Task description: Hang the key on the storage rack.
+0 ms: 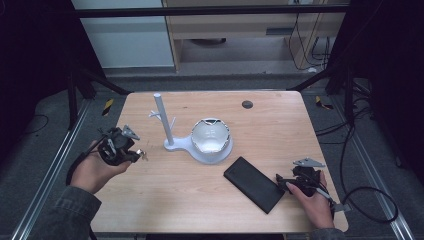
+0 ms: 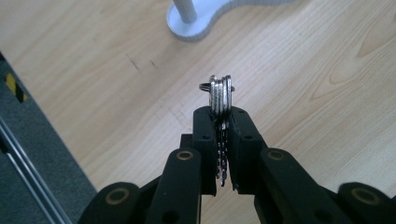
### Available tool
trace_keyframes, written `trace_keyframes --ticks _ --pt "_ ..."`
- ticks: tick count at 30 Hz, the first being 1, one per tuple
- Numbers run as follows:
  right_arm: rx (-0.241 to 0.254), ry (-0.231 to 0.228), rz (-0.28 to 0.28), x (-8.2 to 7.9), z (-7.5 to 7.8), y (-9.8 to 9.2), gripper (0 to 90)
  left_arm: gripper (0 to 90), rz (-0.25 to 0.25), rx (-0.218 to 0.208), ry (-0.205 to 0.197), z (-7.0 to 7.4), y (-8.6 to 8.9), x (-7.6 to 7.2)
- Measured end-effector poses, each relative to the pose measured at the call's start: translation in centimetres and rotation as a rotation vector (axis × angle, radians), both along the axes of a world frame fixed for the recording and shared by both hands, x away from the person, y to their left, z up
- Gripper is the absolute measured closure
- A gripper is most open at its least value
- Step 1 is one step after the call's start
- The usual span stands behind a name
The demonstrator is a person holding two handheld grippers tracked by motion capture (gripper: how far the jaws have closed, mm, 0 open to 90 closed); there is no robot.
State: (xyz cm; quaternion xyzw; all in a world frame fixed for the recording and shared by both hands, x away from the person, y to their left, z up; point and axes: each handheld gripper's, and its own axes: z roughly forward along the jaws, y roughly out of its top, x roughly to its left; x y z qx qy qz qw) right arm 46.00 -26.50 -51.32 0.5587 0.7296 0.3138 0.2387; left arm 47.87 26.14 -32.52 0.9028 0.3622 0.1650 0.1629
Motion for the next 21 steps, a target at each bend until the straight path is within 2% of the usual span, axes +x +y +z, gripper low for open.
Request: trace_keyframes --ticks 7,13,21 --pt "-0.003 0.001 -0.002 0.0 0.0 0.0 0.5 82.4 -0.020 0.016 -0.024 2.6 -0.4 0.8" --pt "-0.005 0.000 0.000 0.0 0.0 0.0 0.6 82.4 -0.030 0.021 -0.026 3.7 -0.6 1.1" --pt "-0.006 0.000 0.000 0.0 0.0 0.0 0.6 82.4 -0.017 0.025 -0.027 5.2 -0.6 1.8"
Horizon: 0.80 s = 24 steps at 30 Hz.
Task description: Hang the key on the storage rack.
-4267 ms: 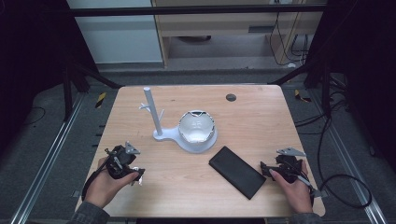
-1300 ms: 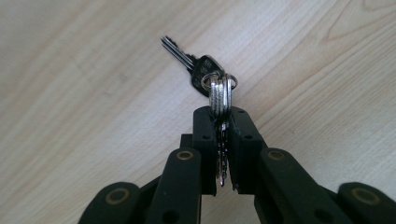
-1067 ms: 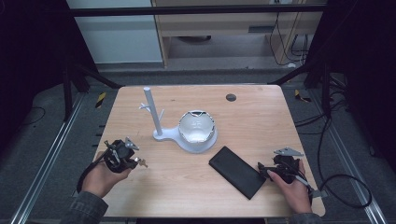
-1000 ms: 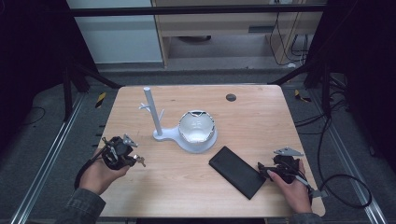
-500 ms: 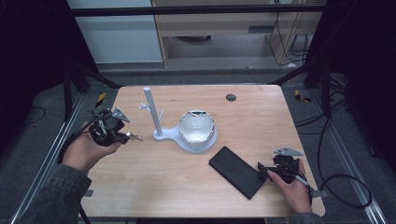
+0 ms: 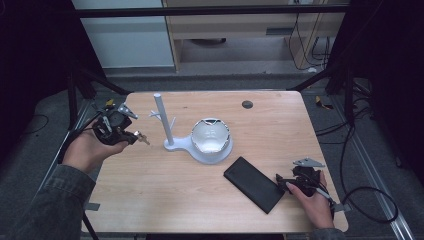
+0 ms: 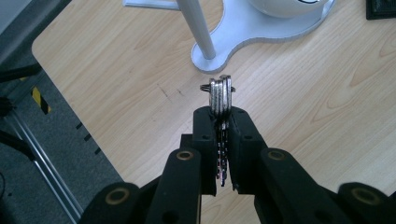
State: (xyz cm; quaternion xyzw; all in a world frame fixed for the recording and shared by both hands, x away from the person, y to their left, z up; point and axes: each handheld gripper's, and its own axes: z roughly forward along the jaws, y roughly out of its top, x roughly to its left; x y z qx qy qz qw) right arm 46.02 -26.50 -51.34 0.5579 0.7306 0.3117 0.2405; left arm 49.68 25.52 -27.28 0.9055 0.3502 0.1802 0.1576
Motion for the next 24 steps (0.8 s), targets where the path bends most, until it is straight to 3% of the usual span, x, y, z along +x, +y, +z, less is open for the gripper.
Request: trace_keyframes --ticks 24 --pt "0.002 -0.003 0.002 0.0 0.0 0.0 0.6 82.4 0.018 0.016 -0.012 2.3 -0.3 1.3"
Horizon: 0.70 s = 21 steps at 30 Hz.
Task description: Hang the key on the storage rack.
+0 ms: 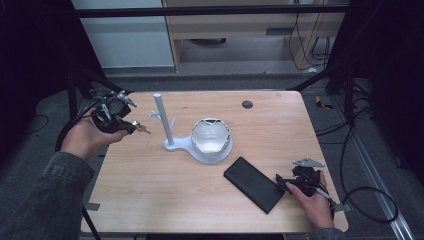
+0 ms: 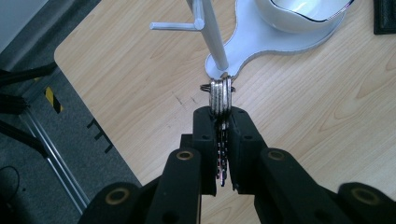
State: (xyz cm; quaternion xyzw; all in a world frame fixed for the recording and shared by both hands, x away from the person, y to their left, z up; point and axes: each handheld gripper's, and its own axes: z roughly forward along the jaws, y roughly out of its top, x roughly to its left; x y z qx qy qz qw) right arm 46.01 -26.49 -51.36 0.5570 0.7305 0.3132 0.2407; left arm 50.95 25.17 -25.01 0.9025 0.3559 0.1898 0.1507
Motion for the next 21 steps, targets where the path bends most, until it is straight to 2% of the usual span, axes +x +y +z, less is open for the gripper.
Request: trace_keyframes --ticks 21 --pt "0.000 0.000 0.000 0.0 0.0 0.0 0.5 82.4 0.028 0.015 0.002 0.2 0.0 1.1"
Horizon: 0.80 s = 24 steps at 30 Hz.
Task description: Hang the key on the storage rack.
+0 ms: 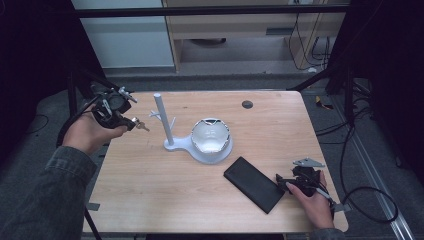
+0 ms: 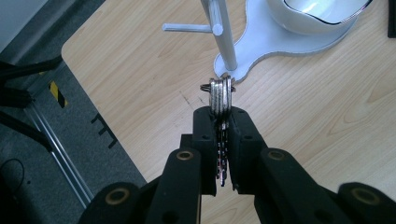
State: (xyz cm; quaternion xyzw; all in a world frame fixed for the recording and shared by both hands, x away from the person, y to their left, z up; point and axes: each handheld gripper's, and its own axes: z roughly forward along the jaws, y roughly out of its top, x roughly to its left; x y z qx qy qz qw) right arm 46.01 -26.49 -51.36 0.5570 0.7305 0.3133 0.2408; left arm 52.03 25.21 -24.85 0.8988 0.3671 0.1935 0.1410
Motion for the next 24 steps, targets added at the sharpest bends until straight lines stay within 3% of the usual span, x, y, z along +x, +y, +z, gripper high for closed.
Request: trace_keyframes --ticks 10,17,24 --pt "0.002 0.000 -0.001 0.0 0.0 0.0 0.6 82.4 0.001 0.005 -0.006 0.4 -0.6 0.7" --pt "-0.004 0.001 0.006 0.0 0.0 0.0 0.6 82.4 0.004 0.049 0.012 -0.3 -1.6 2.0" --pt "0.000 0.000 0.006 -0.1 0.0 0.1 0.6 82.4 0.008 0.038 0.005 -0.5 -2.0 2.6"
